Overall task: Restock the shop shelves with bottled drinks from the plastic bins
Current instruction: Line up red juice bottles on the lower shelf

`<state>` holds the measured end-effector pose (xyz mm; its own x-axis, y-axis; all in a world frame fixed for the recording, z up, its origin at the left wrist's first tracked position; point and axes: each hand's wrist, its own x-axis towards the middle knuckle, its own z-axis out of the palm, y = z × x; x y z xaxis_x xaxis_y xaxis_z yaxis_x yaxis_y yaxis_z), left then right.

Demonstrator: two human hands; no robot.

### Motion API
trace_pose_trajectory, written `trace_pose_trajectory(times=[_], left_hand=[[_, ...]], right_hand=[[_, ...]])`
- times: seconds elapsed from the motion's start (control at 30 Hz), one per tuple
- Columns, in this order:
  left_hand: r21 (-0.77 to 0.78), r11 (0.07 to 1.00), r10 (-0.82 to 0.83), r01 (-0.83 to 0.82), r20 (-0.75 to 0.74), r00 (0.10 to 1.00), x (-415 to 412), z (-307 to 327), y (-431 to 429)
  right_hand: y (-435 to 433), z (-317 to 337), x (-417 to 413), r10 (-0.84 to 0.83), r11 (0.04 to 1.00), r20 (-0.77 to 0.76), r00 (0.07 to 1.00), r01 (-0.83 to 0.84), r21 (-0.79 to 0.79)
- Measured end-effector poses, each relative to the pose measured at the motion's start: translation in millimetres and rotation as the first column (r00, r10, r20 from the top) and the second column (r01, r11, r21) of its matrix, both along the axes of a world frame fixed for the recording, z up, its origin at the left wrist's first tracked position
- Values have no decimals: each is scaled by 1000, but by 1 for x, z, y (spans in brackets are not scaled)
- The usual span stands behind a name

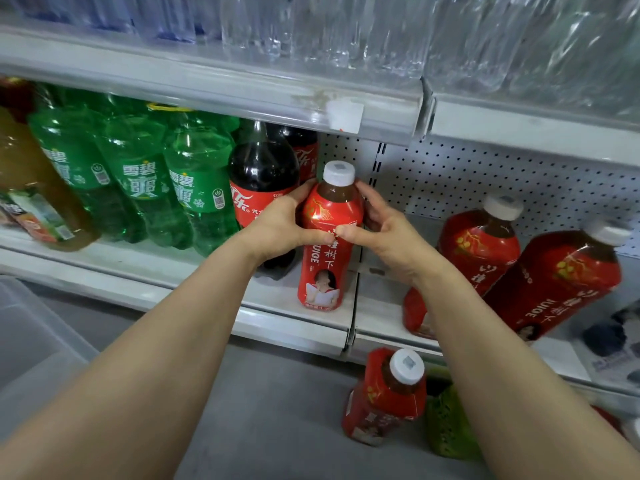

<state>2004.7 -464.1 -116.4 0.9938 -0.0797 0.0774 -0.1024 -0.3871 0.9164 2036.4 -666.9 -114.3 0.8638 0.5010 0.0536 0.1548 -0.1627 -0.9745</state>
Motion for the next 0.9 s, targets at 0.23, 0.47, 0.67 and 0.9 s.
trace_pose_trajectory(times=[0.23,0.47,0.67,0.9], left_hand=[[58,996,66,-68,34,997,-5,-5,-5],[185,939,259,-290,176,950,-34,-15,-22],[182,914,356,-362,66,932,-82,-43,-41],[50,987,-136,153,-251,958,-111,-77,-84]], right_hand=[[3,-1,-5,-17,1000,-2,1000,17,4],[-8,0,-29,-41,986,55,998,49,-158],[-61,-3,-66,40,873,-35,999,-52,-486],[-108,-33,-110,-8,818,-219,976,-120,-563]])
